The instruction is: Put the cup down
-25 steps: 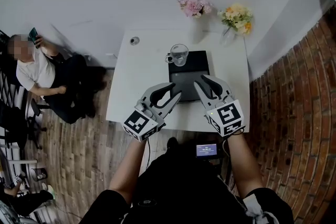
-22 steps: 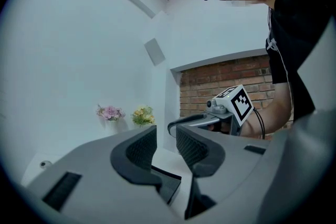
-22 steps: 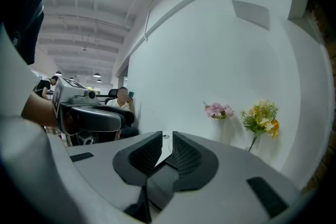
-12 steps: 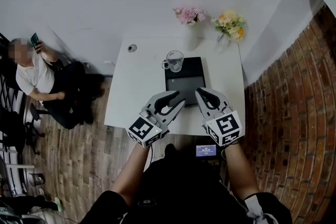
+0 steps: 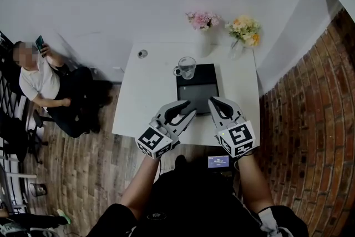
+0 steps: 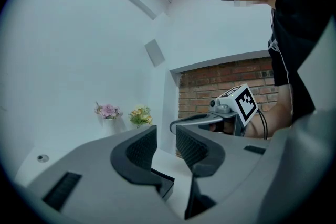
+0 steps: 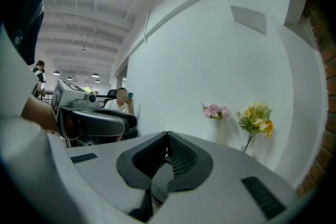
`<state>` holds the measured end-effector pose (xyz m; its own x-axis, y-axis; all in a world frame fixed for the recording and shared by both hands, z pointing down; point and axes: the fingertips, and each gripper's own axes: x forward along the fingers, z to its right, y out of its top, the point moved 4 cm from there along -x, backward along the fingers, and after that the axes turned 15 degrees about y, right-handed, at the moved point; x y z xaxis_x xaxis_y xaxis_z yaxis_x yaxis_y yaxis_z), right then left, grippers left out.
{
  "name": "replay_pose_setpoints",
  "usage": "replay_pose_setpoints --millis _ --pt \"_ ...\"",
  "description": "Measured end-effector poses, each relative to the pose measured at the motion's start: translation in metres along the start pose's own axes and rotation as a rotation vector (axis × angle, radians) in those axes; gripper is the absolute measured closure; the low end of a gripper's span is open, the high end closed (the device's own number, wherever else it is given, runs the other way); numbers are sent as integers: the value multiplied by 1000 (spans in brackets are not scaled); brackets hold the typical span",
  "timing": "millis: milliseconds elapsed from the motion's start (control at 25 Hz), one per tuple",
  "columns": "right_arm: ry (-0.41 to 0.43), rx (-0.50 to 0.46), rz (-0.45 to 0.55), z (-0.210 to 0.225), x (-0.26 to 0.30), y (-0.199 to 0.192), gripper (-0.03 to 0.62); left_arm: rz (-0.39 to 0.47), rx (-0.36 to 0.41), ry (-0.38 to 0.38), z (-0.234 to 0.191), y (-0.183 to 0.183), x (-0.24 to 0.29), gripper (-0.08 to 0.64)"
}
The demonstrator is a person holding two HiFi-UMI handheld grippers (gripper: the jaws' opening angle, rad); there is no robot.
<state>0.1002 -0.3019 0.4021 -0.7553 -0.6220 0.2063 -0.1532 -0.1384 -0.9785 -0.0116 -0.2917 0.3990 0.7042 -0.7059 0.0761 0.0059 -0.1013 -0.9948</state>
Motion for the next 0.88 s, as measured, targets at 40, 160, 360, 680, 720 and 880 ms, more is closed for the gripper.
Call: replay_pose_setpoints --millis 40,160,360,680,720,880 --pt "0 -1 1 0 0 0 580 2 0 -1 0 1 0 454" --pt "-1 -8 3 -3 0 1 580 12 0 -12 1 -3 -3 454" --pt "-5 -2 -3 -4 0 0 580 21 -4 -16 1 -3 -3 454" --pt "-21 12 4 0 -5 -2 578 12 -2 -25 4 -4 0 454" --pt "-23 13 3 0 -5 -2 580 12 -2 -27 4 -4 0 454" --pt "-27 16 5 1 -6 -2 580 10 -5 -30 5 -5 0 454"
